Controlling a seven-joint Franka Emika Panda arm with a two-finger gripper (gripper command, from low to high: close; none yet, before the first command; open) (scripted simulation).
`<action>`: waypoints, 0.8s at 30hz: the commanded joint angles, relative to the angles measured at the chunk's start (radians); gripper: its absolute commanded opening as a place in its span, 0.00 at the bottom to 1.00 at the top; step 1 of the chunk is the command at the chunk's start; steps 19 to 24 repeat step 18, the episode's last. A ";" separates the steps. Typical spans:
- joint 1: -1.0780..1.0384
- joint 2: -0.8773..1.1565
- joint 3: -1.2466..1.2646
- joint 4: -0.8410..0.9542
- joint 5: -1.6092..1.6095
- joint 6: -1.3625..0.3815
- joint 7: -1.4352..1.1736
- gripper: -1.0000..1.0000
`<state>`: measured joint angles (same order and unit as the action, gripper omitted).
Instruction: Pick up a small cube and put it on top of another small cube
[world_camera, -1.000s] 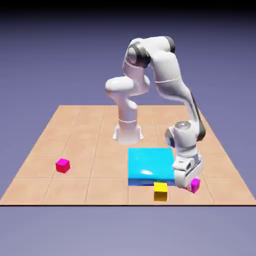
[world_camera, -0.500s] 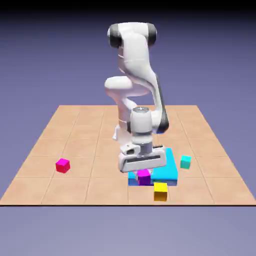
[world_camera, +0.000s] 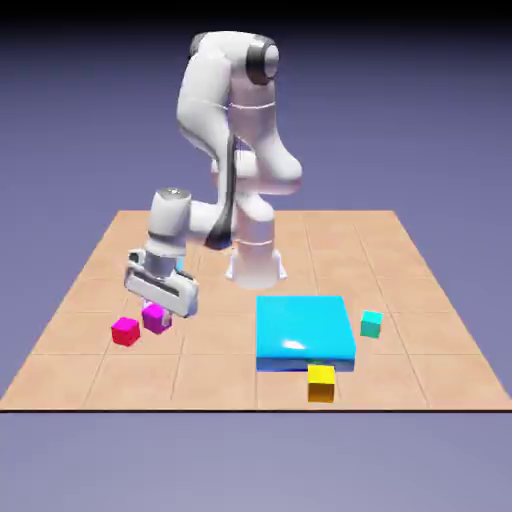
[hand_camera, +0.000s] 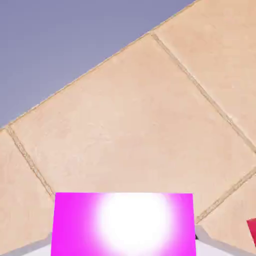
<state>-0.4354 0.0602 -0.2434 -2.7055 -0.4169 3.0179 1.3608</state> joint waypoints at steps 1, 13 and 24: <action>-0.015 -0.011 -0.015 -0.010 -0.026 -0.002 0.043 0.00; -0.059 0.202 -0.164 0.033 -0.230 0.179 0.332 0.00; -0.069 0.165 -0.150 0.021 -0.215 0.152 0.313 1.00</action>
